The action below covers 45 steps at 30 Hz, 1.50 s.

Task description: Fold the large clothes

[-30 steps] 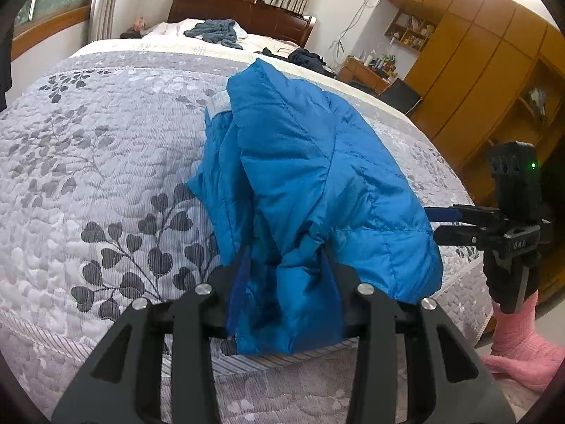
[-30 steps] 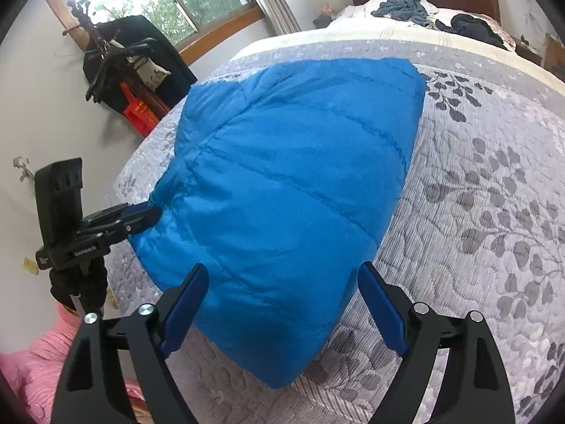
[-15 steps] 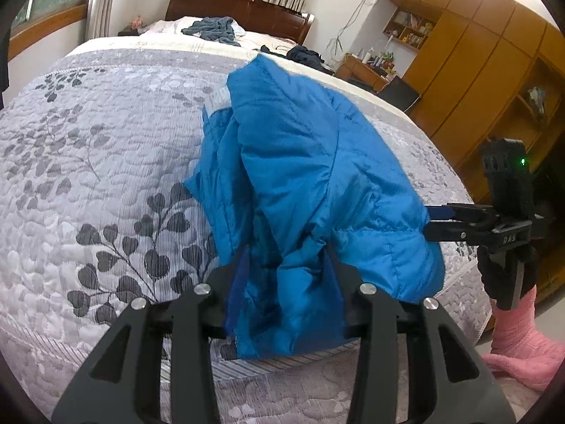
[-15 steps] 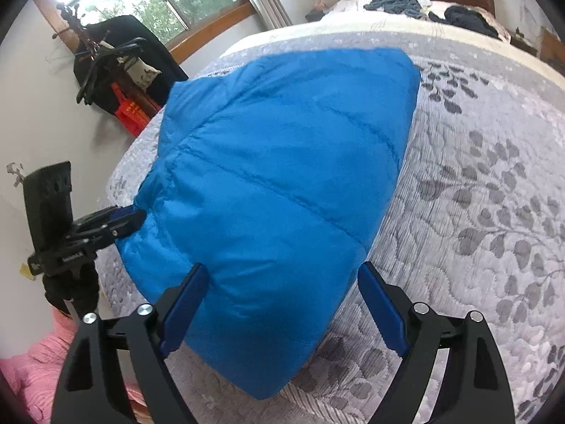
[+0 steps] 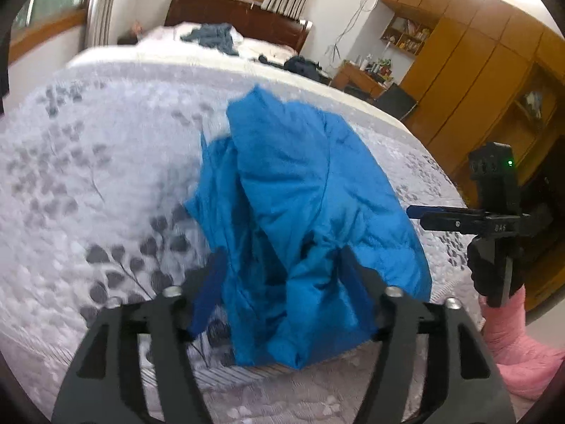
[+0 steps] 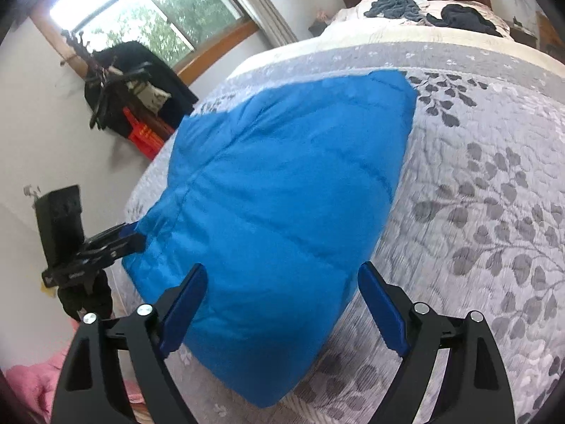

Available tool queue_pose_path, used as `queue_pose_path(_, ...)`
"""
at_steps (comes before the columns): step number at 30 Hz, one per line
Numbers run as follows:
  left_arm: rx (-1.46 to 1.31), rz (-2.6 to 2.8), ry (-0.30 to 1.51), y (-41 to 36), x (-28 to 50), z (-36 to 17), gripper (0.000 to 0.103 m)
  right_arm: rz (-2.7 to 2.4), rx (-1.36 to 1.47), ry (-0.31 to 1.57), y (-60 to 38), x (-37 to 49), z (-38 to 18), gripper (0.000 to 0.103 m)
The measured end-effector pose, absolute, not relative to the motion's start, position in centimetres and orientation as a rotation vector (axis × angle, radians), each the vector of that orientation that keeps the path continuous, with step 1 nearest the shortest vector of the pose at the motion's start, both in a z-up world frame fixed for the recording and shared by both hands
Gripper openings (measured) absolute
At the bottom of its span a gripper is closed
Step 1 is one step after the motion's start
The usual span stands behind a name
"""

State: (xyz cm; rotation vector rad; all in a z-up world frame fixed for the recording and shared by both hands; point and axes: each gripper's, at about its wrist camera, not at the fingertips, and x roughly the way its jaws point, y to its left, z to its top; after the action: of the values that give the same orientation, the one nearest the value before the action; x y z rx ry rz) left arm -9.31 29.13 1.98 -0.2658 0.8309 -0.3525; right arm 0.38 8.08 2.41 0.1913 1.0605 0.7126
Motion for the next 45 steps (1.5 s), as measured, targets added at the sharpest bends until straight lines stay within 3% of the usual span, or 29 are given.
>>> queue_pose_path(11,-0.213,-0.375,0.820,28.4,-5.2,3.9,0.075,0.764,0.304,1.075,6.9,3.6,1.4,0.093)
queue_pose_path(16,-0.291,-0.384,0.913,30.1,-1.7,1.6,0.076,0.792,0.344,1.080,6.7,5.0,0.8,0.096)
queue_pose_path(29,-0.649,-0.618,1.056,33.4,2.2,-6.6,0.100,0.853,0.431,1.165,7.7,8.2,-3.3,0.100)
queue_pose_path(35,-0.706,-0.701,1.007,33.0,2.2,-8.3,0.101,0.933,0.568,1.224,7.2,9.2,-6.4,0.100)
queue_pose_path(40,-0.724,-0.730,0.960,31.8,1.7,-8.8,0.101,0.948,0.524,1.193,8.3,8.7,-6.1,0.100)
queue_pose_path(43,-0.734,-0.736,0.935,30.8,1.3,-8.6,0.096,0.942,0.507,1.166,8.3,8.4,-5.2,0.089)
queue_pose_path(45,-0.750,-0.744,0.927,30.2,0.9,-8.6,0.090,0.943,0.516,1.155,7.8,8.2,-4.5,0.075)
